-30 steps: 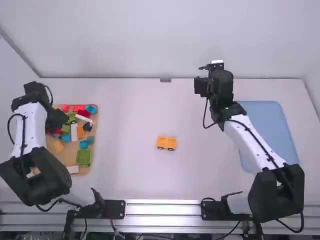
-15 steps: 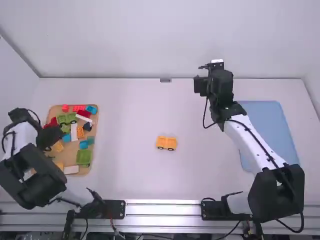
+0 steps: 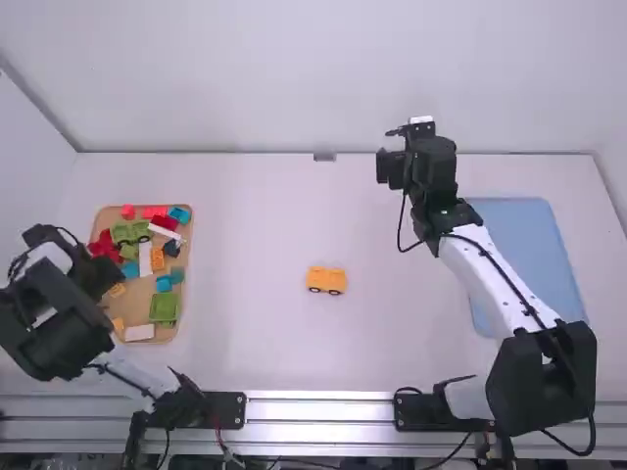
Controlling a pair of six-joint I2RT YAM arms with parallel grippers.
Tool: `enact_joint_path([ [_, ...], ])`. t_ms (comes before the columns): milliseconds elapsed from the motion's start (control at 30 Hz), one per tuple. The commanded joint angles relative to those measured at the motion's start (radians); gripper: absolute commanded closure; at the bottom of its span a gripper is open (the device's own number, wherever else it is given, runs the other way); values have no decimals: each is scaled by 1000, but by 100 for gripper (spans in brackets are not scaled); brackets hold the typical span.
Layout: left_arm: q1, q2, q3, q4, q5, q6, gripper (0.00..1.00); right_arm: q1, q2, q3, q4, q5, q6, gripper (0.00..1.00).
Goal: Assemble lego blocks to make yellow taxi
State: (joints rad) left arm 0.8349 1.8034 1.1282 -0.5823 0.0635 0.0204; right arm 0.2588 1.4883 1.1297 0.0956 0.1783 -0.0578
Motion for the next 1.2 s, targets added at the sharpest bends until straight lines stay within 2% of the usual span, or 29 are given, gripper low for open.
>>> enact_joint_path([
  [0, -3, 31, -10, -1, 27, 41, 41, 4, -17, -6, 6, -6, 3, 2],
  [400, -3, 97, -11, 60, 26, 55, 48, 5, -17, -6, 21, -6, 9, 1],
  [633, -3, 116, -17, 66, 23, 56, 61, 26, -17, -6, 27, -21, 5, 1],
  [767, -3, 115, -11, 65, 28, 55, 72, 30, -17, -6, 44, -21, 5, 1],
  [967, -4, 57, 22, 1, 31, 56, 76, 28, -17, -5, 84, -44, 66, 1],
  [1067, -26, -52, 20, -22, 98, 91, 79, 6, -9, -5, 112, -243, 60, 2],
  [1100, -29, -60, 19, -23, 106, 96, 79, 5, -8, -5, 115, -258, 55, 1],
  [1167, -69, -212, -13, -12, 241, 168, 80, -16, 26, -2, 165, -486, 31, 2],
])
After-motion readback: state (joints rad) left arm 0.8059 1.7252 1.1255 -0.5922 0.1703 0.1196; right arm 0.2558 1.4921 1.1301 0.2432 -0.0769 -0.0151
